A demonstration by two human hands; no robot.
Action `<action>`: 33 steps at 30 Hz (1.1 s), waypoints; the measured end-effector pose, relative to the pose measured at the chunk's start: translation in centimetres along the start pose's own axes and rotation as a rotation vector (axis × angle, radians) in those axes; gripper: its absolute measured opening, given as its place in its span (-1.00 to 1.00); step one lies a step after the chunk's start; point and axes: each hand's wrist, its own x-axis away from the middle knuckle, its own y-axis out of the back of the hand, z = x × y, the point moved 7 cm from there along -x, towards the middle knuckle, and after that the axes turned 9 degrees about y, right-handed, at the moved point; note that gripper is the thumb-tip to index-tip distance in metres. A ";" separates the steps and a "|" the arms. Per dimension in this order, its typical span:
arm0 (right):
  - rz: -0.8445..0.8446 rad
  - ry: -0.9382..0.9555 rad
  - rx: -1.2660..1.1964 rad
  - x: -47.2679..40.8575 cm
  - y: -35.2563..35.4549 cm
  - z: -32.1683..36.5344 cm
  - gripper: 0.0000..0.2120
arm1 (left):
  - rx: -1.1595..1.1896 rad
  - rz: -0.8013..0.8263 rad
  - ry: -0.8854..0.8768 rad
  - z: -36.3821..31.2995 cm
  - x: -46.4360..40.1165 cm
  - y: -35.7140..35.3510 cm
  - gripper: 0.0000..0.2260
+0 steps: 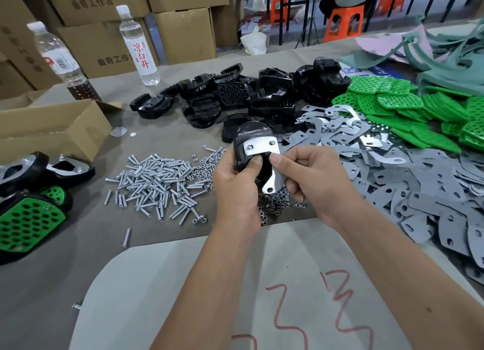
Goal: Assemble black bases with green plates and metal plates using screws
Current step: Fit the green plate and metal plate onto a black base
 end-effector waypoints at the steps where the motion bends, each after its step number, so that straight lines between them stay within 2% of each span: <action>1: 0.008 -0.007 0.007 0.0 0.0 0.0 -0.73 | -0.002 0.006 -0.008 -0.1 0.0 0.0 -0.71; 7: -0.003 0.040 0.174 -0.1 0.3 0.1 -0.58 | -0.007 0.021 -0.051 0.0 -0.2 -0.1 -0.69; 12: 0.010 0.043 0.260 -0.3 0.4 0.1 -0.56 | -0.063 0.019 -0.113 -0.2 -0.2 -0.2 -0.64; 16: -0.017 -0.018 0.180 -0.2 0.7 -0.4 -0.56 | -0.127 0.054 -0.148 -0.3 0.1 -0.3 -0.66; 20: -0.063 -0.047 0.078 -0.2 1.2 -0.5 -0.56 | -0.159 0.118 -0.091 -0.1 0.1 -0.6 -0.60; 33: -0.179 0.089 0.303 0.5 1.0 0.1 -0.57 | -0.156 0.057 -0.002 0.1 0.4 -0.3 -0.63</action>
